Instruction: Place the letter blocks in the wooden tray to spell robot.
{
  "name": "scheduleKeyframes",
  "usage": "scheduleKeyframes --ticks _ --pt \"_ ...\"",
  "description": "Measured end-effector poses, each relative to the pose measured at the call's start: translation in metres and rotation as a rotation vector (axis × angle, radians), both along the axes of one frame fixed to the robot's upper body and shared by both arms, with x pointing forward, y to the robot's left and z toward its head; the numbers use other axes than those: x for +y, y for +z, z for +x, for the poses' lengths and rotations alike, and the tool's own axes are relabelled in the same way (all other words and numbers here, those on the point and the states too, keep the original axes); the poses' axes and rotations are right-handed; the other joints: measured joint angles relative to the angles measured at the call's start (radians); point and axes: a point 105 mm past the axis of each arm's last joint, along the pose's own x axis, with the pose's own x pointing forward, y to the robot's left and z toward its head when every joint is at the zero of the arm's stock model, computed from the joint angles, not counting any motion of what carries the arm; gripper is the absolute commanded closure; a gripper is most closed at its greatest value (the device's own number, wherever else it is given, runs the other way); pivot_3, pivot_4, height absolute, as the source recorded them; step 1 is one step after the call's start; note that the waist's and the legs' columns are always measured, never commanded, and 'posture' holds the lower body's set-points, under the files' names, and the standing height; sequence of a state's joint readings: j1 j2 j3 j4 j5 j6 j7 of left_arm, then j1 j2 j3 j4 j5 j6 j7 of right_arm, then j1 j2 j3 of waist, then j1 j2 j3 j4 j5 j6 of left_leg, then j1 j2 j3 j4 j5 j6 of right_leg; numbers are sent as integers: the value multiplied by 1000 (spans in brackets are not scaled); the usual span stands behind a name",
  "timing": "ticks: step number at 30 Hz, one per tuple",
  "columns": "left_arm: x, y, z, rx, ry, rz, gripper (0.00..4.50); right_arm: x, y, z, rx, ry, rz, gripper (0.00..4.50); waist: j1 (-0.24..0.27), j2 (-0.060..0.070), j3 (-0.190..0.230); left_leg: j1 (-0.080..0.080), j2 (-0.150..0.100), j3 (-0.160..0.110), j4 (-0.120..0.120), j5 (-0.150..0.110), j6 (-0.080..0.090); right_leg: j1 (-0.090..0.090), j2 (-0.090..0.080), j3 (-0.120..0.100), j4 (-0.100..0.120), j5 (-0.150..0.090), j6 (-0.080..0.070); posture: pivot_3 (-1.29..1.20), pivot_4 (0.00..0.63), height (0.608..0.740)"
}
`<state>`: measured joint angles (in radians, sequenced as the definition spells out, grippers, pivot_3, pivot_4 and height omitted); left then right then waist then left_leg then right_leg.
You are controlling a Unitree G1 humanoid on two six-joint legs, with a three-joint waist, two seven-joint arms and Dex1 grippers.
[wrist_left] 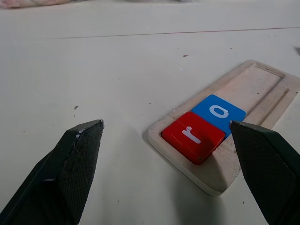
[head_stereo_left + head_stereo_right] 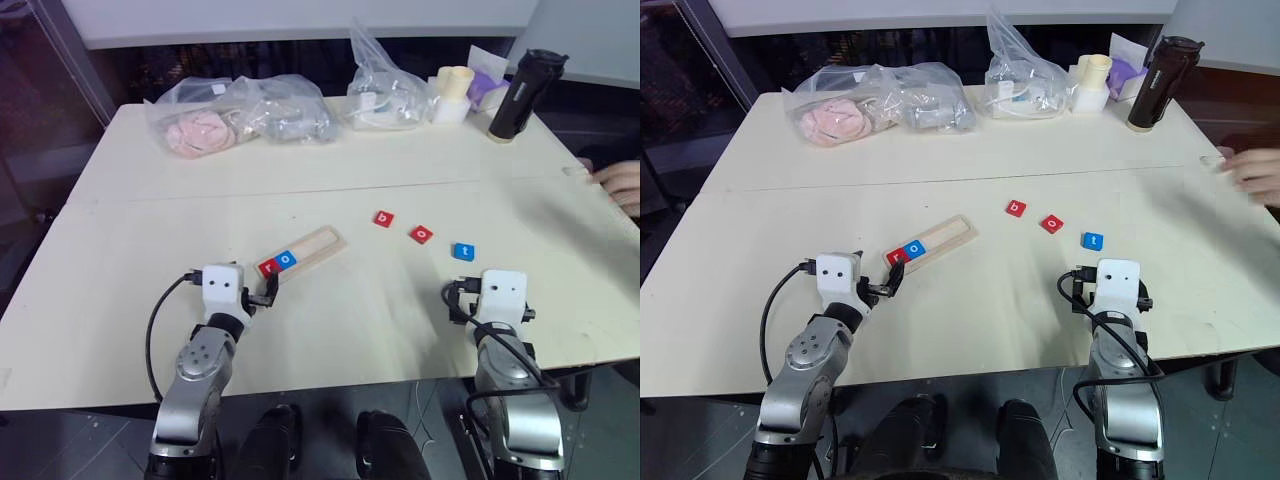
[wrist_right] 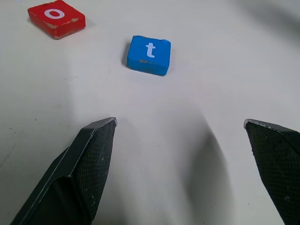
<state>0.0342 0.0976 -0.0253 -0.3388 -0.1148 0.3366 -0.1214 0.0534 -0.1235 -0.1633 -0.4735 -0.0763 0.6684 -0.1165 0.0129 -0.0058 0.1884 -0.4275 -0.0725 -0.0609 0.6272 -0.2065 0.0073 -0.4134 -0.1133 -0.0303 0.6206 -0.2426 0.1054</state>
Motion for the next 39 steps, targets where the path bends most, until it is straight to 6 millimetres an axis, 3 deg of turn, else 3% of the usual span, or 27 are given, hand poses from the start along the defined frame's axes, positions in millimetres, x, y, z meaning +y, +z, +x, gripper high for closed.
scheduleKeyframes --ticks 19,27,32,36,39 --pt "-2 4 1 -24 -7 -8 0 2 3 4 -14 17 -1 83 0 0 0 0 0 0 0 0 0 0 0 0 0 0 0 0 150 725" --pt "-1 5 0 -26 -75 26 0 6 8 8 -32 109 -74 83 0 0 0 0 0 0 0 0 0 0 1 0 0 0 0 0 150 725" --pt "4 23 2 -56 -247 67 0 2 23 14 -49 266 -200 83 0 0 0 1 0 0 1 0 0 1 1 -1 0 0 0 0 150 725" --pt "11 50 8 -72 -474 138 0 14 33 20 -26 507 -212 83 -3 0 0 1 1 0 1 1 2 2 1 -1 0 0 -1 0 150 725" --pt "22 52 12 -9 -623 196 0 23 36 20 15 667 -201 83 -3 0 1 1 1 0 1 2 3 1 2 -1 0 0 -1 0 150 725"
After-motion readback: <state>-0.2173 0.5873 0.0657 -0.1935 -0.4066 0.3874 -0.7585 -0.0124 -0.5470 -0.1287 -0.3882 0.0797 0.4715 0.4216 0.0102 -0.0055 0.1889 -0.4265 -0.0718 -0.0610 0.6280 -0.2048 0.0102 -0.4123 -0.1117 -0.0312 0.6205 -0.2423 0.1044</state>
